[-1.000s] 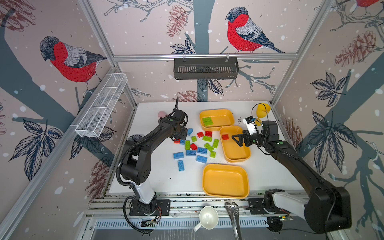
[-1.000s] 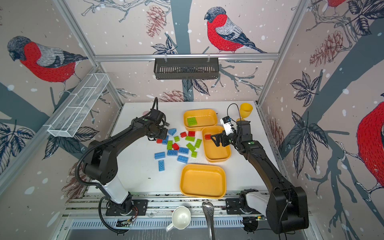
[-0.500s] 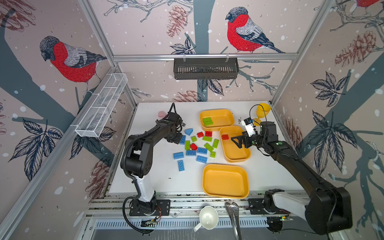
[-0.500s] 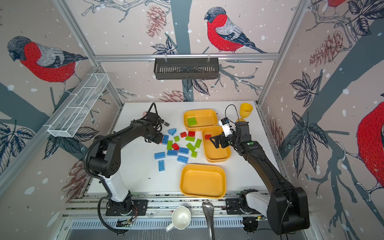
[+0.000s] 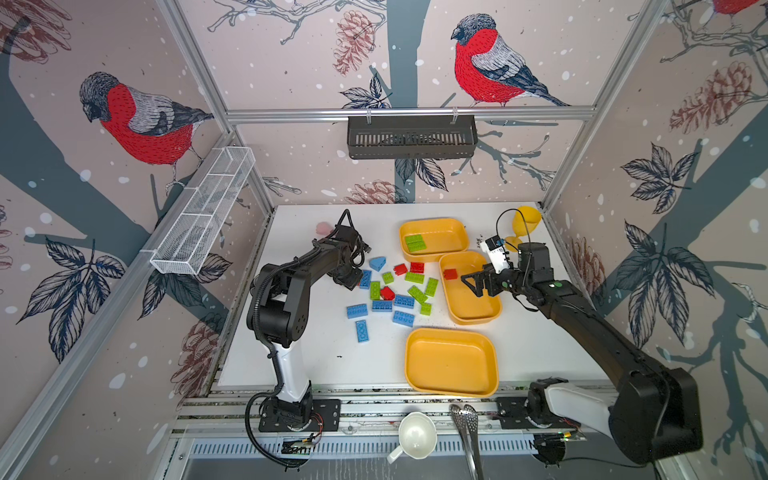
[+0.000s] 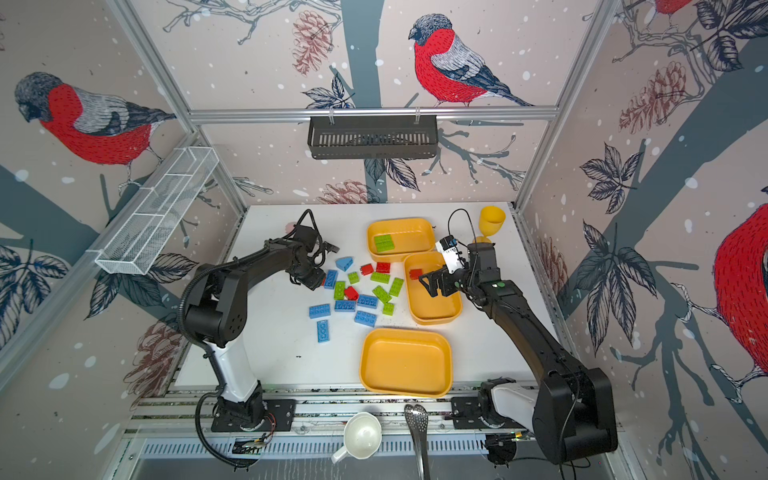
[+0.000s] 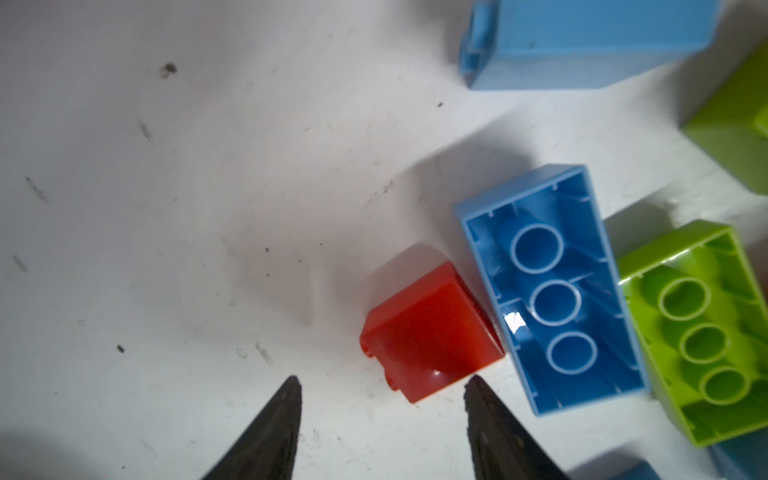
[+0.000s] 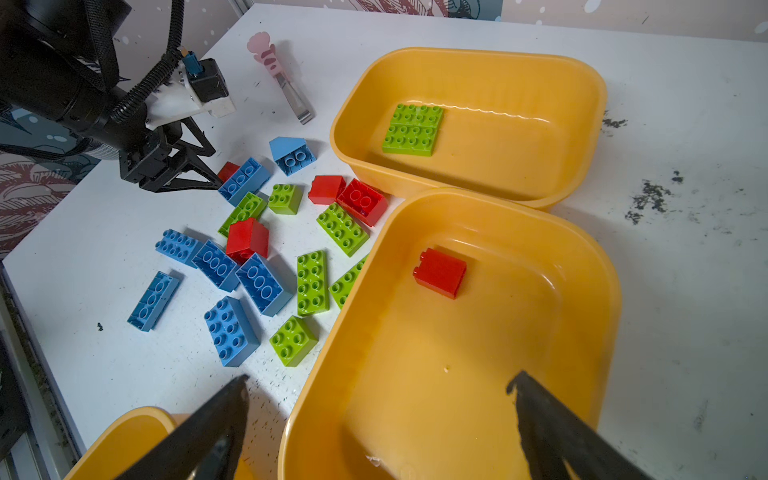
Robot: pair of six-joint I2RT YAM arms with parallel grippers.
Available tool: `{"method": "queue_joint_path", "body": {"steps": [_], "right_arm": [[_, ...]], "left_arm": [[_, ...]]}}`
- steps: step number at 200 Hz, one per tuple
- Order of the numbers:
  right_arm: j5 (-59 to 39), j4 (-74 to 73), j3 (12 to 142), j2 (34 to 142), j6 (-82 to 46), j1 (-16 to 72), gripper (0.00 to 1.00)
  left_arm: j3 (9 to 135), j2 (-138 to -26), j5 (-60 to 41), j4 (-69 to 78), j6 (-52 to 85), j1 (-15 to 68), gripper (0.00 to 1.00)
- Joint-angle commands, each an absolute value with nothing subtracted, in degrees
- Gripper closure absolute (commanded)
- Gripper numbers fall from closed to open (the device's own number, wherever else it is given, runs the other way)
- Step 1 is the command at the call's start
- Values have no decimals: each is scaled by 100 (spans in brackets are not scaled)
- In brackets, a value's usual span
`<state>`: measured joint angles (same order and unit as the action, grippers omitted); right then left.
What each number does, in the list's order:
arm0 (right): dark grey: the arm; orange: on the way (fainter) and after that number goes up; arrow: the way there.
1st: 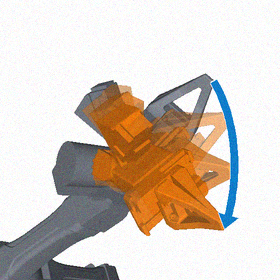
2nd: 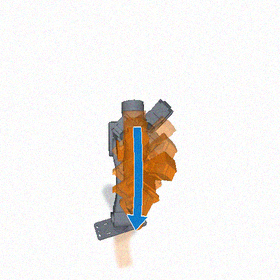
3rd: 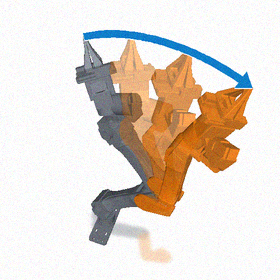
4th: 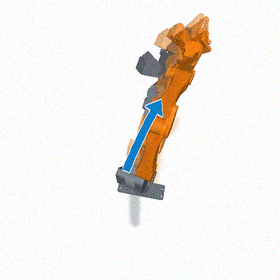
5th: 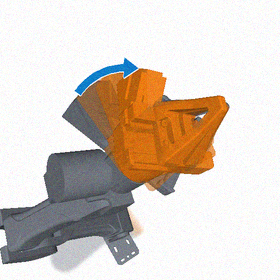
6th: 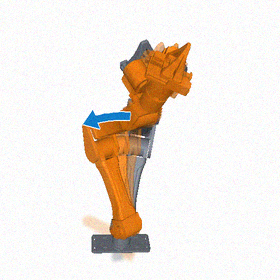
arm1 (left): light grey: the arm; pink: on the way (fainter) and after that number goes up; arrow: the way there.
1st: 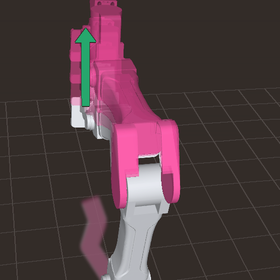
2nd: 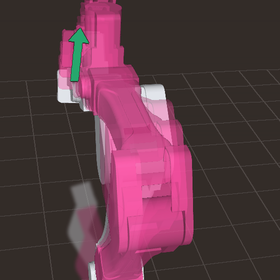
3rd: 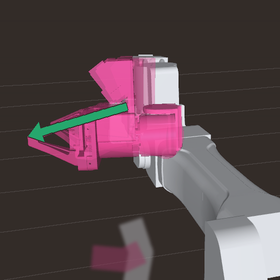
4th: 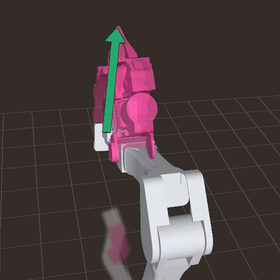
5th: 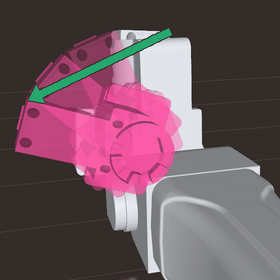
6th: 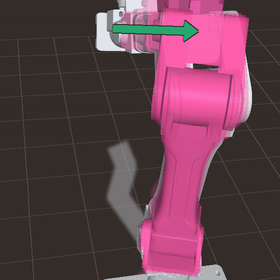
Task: Sort the legos into containers by color
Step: 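Grasp the second red brick with the left gripper and lift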
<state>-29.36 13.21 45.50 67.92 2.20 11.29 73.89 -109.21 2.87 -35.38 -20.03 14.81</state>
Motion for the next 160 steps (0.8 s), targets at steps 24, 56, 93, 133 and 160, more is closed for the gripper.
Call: {"method": "queue_joint_path", "body": {"steps": [24,56,93,133,160], "right_arm": [[-2950,1266,4681,6899,351,1134,1],[-2953,1245,4709,6954,342,1134,1],[-2942,1230,4719,6980,343,1129,1],[-2941,1230,4763,7031,352,1134,1],[-2952,1251,4807,7083,369,1134,1]], "left_arm": [[7649,-11115,220,-3441,-2211,1482,38],[7834,-11281,136,-3403,-2197,1484,38],[7994,-11498,156,-3428,-2244,1467,41],[8155,-11683,-140,-3381,-2151,1443,52],[8310,-11827,-444,-3507,-1931,1335,60]]}}
